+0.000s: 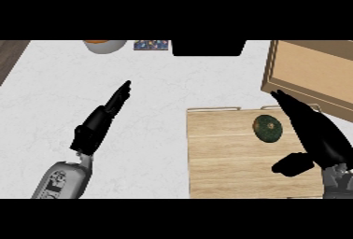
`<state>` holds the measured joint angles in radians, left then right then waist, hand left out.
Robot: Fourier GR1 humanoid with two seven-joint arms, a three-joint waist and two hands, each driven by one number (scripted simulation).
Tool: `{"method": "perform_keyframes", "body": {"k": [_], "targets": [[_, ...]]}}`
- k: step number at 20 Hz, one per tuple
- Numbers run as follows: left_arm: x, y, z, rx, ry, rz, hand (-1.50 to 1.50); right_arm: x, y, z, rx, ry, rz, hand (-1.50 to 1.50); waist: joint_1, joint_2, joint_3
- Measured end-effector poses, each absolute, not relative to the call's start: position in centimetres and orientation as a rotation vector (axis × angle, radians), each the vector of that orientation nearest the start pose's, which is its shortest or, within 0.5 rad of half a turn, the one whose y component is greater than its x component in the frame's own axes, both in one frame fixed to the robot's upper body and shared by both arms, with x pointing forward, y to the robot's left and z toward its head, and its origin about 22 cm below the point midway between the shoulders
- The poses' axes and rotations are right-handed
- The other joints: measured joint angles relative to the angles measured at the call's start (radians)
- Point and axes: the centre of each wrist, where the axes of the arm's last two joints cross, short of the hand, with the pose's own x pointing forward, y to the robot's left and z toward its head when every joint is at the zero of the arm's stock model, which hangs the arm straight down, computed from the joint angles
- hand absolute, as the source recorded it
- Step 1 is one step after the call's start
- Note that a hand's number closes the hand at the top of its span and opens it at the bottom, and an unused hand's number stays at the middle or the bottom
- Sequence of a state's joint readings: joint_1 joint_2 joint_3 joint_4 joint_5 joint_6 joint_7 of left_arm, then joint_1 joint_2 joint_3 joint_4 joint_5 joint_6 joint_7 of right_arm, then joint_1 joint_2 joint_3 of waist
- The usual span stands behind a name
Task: Pick the squash from the tray and place it in the cardboard box
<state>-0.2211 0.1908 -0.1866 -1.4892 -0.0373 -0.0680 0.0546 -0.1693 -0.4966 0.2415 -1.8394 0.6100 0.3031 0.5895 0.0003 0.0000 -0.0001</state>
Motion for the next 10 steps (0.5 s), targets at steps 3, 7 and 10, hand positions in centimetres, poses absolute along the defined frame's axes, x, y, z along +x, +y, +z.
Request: {"method": "perform_keyframes", "body": {"k": [3, 7, 10], "targets": [[28.2, 20.7, 3.9, -0.035, -1.602, -0.452, 0.00, 25.5, -24.3, 10.6, -0.816, -1.132, 1.045, -1.50, 0.000, 0.000, 0.000], [28.0, 20.6, 4.2, -0.031, -1.601, -0.448, 0.00, 25.9, -24.3, 10.3, -0.801, -1.099, 1.067, -1.50, 0.000, 0.000, 0.000], [28.3, 20.6, 4.2, -0.035, -1.603, -0.447, 0.00, 26.1, -24.5, 9.7, -0.799, -1.075, 1.079, -1.50, 0.000, 0.000, 0.000]]}}
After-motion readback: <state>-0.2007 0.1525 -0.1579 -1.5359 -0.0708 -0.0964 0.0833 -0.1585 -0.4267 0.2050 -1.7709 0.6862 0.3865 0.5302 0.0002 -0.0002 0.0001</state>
